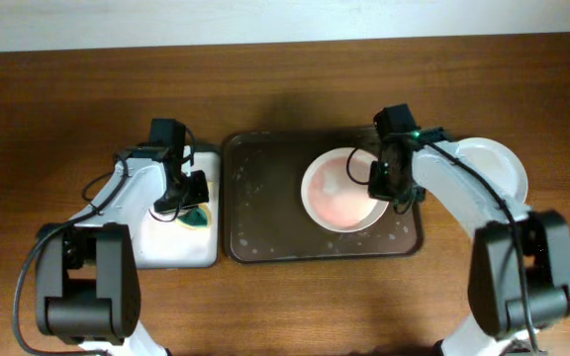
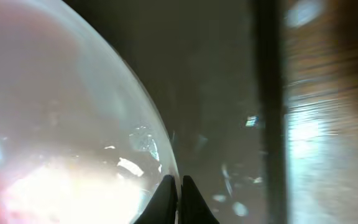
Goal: Clean dirty plates on tray and stack at the side
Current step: 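Return the sponge to the foam tray and tilt the pink plate up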
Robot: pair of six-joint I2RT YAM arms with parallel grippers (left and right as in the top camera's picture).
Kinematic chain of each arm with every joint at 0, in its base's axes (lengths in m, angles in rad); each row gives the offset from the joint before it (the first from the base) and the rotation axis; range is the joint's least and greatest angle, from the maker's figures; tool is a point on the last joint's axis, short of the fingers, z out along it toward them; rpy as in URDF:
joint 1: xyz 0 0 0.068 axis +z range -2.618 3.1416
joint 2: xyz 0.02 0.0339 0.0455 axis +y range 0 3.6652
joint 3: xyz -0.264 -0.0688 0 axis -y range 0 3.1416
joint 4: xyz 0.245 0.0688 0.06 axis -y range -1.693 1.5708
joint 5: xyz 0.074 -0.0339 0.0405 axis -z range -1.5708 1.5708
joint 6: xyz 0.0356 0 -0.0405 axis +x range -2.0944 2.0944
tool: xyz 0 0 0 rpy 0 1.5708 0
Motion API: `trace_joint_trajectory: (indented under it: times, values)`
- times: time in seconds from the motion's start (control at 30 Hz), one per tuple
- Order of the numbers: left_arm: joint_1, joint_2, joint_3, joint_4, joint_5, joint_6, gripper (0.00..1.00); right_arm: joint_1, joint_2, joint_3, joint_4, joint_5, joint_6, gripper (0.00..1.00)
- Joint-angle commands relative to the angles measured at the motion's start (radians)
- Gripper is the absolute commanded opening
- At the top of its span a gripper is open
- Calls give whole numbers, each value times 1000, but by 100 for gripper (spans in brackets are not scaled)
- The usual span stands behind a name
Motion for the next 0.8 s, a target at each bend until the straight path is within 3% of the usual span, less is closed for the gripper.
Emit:
trace_joint_trajectory:
  times: [0.0, 0.07, 0.17, 0.23, 0.33, 0.37, 0.57, 0.67, 0.77]
  values:
    - [0, 40, -5, 73, 124, 16, 2, 1, -108, 18, -2, 178, -12, 4]
    - [0, 40, -5, 113, 227, 16, 2, 1, -177, 18, -1, 207, -12, 4]
    - [0, 41, -5, 127, 250, 16, 5, 2, -253, 18, -1, 238, -35, 4]
    - [0, 41, -5, 119, 247, 16, 34, 7, -282, 18, -6, 265, -64, 4]
    - [0, 41, -5, 95, 246, 16, 63, 87, -294, 19, -17, 425, -65, 4]
    - [0, 41, -5, 85, 232, 16, 67, 124, -294, 19, -18, 479, -64, 4]
    - [0, 41, -5, 48, 145, 16, 75, 466, -294, 19, -16, 896, -64, 4]
    - [0, 41, -5, 47, 145, 16, 76, 585, -294, 19, -15, 1049, -64, 4]
    - [0, 41, -5, 47, 145, 16, 77, 616, -294, 19, 5, 1136, -64, 4]
